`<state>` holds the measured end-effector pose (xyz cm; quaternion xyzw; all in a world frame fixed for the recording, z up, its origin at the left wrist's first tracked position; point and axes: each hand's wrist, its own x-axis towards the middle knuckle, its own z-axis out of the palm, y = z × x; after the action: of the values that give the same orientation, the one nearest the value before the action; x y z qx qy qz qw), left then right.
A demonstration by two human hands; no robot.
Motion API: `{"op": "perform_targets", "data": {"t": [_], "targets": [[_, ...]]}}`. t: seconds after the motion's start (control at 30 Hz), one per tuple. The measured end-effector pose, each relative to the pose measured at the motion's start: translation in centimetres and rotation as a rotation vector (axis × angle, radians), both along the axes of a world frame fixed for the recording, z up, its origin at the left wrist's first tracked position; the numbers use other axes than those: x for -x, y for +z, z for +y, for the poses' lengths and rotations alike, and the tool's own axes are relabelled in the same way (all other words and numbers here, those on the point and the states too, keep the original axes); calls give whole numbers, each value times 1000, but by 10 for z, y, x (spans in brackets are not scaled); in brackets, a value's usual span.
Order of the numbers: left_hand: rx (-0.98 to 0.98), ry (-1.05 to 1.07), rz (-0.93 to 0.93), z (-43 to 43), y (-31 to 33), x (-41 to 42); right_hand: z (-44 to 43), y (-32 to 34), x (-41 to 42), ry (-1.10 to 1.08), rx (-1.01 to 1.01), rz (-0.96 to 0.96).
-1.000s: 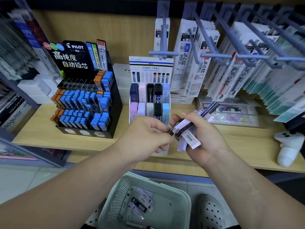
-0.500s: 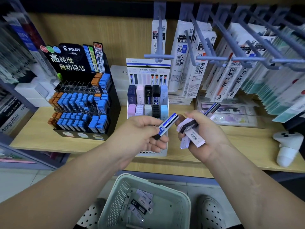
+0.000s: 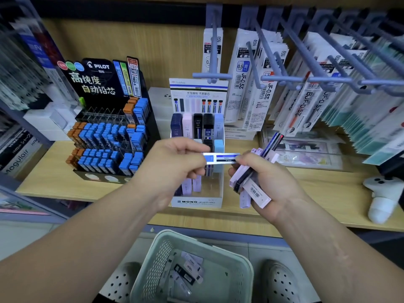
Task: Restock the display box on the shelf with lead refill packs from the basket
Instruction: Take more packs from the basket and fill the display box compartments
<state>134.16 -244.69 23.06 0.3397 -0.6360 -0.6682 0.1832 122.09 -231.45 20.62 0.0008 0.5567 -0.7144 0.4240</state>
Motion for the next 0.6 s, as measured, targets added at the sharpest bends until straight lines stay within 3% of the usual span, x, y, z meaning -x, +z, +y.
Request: {"op": "perform_targets", "data": {"t": [0.13, 0.3, 0.6], "targets": [[0, 157, 180, -20, 11, 4, 2, 3, -3, 44, -1, 18], [348, 291, 323, -39, 19, 12, 6, 5, -2, 19, 16, -9], [1001, 186, 189, -40, 1, 30, 16, 6, 5, -5, 7, -12]]}}
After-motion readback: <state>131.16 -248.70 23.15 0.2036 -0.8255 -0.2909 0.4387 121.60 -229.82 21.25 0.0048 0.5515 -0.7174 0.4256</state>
